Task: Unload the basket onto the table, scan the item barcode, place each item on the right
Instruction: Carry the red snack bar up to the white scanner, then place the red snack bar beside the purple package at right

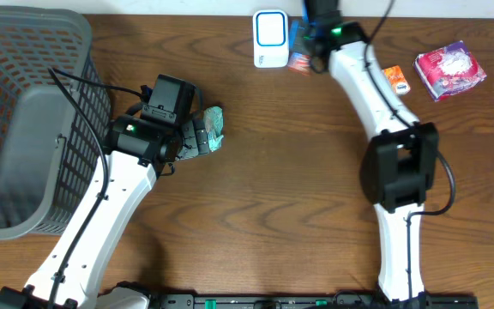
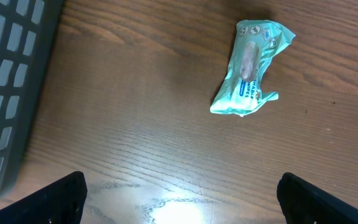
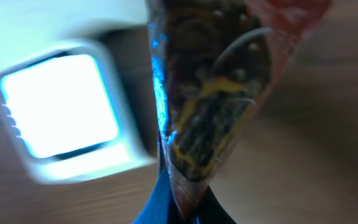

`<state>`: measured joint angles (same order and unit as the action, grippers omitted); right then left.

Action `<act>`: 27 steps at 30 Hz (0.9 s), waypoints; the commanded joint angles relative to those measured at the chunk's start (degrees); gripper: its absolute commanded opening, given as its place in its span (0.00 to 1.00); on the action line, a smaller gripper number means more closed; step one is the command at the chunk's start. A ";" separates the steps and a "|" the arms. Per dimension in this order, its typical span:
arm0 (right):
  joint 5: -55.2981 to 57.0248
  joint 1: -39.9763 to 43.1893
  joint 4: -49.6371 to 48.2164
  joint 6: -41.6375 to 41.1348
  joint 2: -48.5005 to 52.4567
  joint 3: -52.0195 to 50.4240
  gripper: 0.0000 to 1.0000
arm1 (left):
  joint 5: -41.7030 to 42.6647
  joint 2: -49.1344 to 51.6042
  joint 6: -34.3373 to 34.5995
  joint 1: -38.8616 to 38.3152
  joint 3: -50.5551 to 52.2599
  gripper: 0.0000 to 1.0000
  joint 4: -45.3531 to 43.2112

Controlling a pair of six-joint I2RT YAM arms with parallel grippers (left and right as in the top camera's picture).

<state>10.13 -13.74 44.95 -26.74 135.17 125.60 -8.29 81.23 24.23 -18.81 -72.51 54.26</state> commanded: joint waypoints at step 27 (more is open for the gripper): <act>-31.56 6.78 22.45 21.40 -8.85 0.70 0.99 | -0.76 0.00 0.74 0.09 -0.57 0.98 0.35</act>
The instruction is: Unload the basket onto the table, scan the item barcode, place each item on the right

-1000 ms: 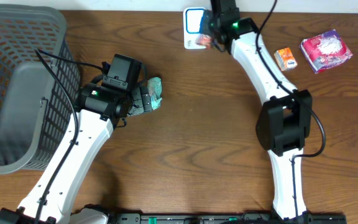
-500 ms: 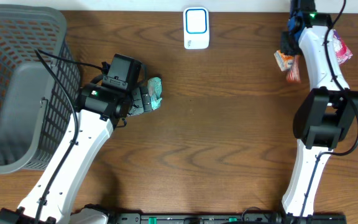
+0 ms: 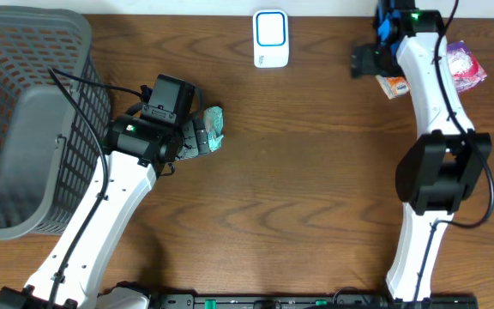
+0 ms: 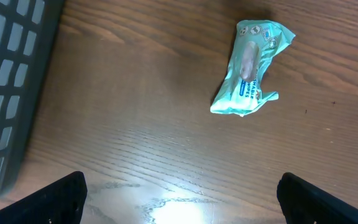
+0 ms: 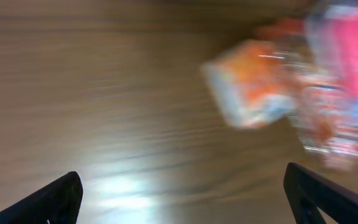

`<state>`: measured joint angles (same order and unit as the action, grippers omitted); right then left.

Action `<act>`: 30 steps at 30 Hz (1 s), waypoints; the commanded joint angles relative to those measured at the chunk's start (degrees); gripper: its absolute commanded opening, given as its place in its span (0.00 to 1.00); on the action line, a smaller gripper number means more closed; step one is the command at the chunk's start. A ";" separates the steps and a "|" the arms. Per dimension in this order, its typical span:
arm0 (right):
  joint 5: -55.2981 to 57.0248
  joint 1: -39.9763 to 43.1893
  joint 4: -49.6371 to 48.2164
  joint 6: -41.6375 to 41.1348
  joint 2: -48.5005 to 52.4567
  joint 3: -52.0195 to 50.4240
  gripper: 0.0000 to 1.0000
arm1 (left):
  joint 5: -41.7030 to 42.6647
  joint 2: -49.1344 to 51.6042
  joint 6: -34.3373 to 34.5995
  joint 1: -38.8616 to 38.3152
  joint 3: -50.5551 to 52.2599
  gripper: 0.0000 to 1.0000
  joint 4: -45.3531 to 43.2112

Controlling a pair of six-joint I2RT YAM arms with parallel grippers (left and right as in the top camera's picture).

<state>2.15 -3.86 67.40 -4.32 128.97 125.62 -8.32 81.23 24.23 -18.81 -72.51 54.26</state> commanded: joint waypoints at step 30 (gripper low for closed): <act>-33.14 -28.70 -9.66 -19.85 16.50 -0.13 0.58 | -0.74 0.00 0.74 0.09 -0.57 0.98 0.35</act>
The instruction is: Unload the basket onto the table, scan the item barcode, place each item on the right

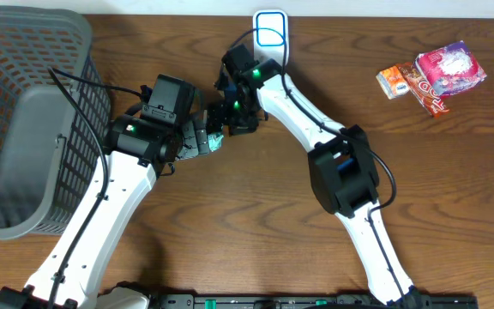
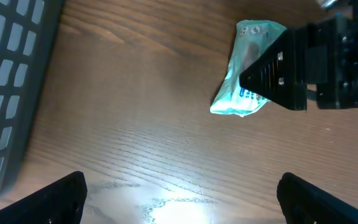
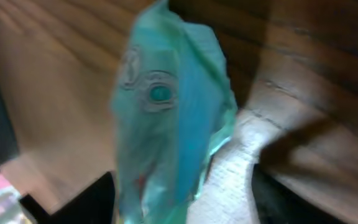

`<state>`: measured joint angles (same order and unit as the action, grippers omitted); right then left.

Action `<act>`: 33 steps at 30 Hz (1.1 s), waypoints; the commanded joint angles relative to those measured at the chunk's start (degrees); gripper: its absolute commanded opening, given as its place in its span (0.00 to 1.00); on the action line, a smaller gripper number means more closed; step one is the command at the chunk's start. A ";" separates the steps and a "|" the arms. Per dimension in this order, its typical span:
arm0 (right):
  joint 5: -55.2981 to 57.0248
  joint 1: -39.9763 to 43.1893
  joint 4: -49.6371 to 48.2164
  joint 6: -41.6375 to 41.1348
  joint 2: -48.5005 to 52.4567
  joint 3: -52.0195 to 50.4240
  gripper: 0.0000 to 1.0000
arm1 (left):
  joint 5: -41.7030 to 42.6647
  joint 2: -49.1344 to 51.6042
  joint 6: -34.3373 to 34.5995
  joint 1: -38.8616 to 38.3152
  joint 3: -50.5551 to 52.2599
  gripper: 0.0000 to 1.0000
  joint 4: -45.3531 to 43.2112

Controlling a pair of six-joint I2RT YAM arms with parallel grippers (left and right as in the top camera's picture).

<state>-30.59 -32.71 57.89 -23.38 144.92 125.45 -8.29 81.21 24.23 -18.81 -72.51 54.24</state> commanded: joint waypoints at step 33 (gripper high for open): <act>9.68 9.27 20.57 11.26 -3.48 0.13 0.72 | -0.76 0.02 0.74 0.09 -0.57 0.98 0.37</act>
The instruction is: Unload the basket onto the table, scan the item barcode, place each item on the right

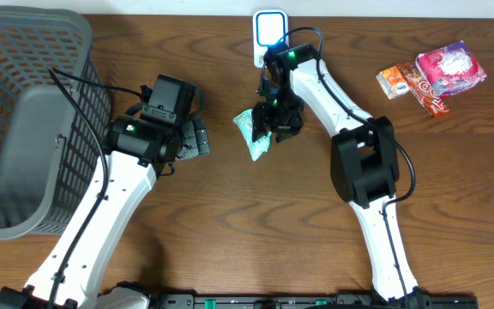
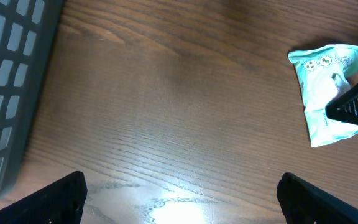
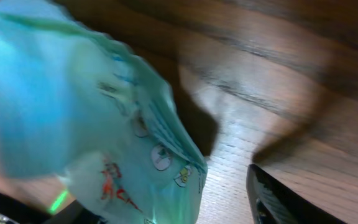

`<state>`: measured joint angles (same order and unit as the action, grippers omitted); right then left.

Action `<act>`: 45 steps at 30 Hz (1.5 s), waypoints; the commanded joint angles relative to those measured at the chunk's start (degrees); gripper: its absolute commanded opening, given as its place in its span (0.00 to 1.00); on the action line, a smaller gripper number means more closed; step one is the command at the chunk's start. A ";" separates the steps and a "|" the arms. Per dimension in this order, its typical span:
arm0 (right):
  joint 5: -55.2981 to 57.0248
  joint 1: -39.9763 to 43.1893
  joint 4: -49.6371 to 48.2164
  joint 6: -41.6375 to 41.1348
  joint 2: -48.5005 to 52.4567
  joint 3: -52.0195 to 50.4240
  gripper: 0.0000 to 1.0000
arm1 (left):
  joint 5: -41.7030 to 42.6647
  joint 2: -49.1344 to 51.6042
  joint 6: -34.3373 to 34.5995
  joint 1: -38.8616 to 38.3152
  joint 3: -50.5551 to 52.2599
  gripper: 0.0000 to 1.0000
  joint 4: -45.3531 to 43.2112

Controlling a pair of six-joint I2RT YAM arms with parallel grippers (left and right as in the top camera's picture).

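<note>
The teal wipes packet (image 1: 252, 137) hangs tilted in my right gripper (image 1: 274, 120), which is shut on it just below the white scanner (image 1: 270, 36). In the right wrist view the packet (image 3: 104, 124) fills the left side, and one dark finger (image 3: 278, 199) shows at the lower right. The left wrist view catches the packet (image 2: 328, 93) at its right edge, with a right-arm finger (image 2: 356, 106) over it. My left gripper (image 1: 197, 137) stays open over bare wood (image 2: 179, 199), to the packet's left.
A dark mesh basket (image 1: 24, 51) holding a grey liner stands at the far left, its wall (image 2: 5, 74) in the left wrist view. An orange packet (image 1: 394, 81) and a pink pack (image 1: 449, 69) lie at the back right.
The right gripper was around the teal packet next to my left gripper. It now holds the packet farther right, nearer the scanner. The left arm has not moved.
The right gripper first held a snack bag at the scanner. It was then open at the far right by the orange and pink packs. Later it stood around the teal packet beside the still left gripper, and now holds that packet below the scanner.
</note>
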<state>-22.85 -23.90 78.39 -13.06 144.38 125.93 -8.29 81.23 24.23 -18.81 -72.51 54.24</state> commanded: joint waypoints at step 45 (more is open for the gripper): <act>4.52 0.35 -5.05 -0.44 -14.12 -0.48 0.98 | -0.76 0.00 0.74 0.09 -0.57 0.98 0.37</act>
<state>-19.33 -23.35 73.87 -12.38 130.45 125.40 -8.29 81.21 24.23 -18.81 -72.51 54.26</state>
